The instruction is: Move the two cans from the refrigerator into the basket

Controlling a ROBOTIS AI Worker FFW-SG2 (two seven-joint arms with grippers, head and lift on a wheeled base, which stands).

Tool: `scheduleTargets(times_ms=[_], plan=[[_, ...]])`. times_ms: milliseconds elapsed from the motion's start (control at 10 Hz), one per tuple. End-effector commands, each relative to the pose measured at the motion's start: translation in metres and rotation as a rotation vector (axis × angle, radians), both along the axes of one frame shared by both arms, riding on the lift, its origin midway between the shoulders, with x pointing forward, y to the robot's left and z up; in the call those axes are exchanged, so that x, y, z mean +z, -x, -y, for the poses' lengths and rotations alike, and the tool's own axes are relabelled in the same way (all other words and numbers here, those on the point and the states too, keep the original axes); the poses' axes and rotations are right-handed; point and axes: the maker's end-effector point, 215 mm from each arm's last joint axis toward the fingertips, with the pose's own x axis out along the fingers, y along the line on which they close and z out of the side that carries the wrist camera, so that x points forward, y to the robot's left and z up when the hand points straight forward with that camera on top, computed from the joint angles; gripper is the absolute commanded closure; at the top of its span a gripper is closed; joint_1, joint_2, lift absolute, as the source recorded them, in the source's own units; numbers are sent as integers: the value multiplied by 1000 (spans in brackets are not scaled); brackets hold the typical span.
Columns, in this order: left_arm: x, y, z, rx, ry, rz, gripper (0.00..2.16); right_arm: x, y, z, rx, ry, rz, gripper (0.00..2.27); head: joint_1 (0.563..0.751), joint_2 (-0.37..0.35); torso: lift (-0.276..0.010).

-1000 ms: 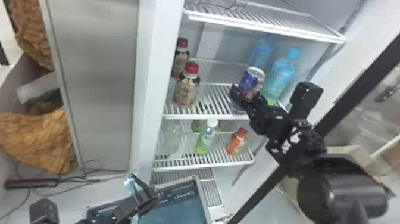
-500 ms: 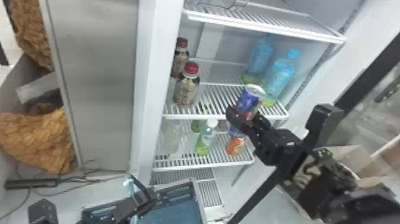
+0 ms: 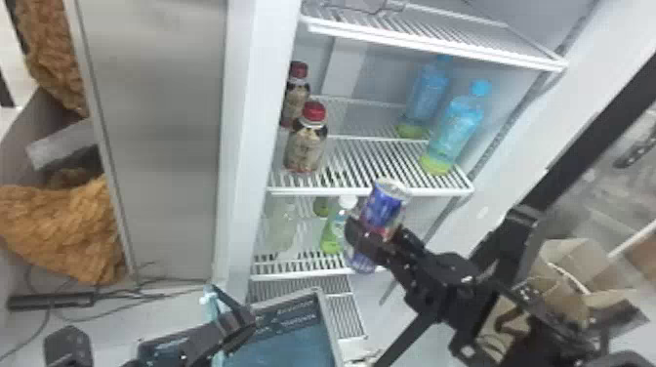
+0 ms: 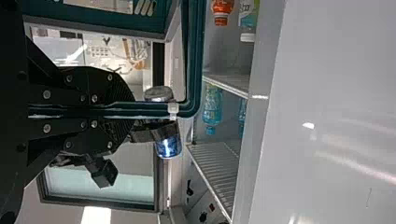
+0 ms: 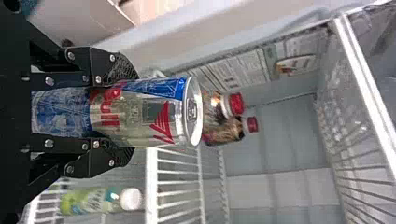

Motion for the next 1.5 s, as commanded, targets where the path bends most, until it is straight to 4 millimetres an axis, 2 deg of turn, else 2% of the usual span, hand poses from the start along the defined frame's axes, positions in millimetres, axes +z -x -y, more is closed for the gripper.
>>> scheduleTargets(times_ms=[0,200,400,600,900,1000,1100,1200,1400], plan=[[0,-2,-2,6,-1,1,1191,-21,12,-9,20,-23,-60,1277,695,-350,-31],[0,-1,-1,4,-2,1,1191,-39,29,-36,84,-61,-129,1277,695,-350,-31],[0,-1,-1,4,0,1,1191,-58,45,-73,164,-128,-200,1277,695,-320,-31],[0,-3,-2,9,-2,4,1191,-89,60,-82,194,-146,-297,1277,695,-275,-31],[1,-2,-2,9,1,2,1191,-119,80,-98,261,-167,-414,1216,695,-255,-31],[0,-2,-2,9,-1,1,1191,-129,77,-99,287,-189,-433,811,695,-250,-31],[0,-2,-2,9,-1,1,1191,-127,74,-98,289,-183,-423,394,695,-242,-31],[-1,-1,-1,7,0,-1,1191,-125,72,-96,286,-182,-413,131,695,-243,-31],[-1,-1,-2,9,-1,-1,1191,-119,63,-83,253,-180,-382,111,695,-251,-31]])
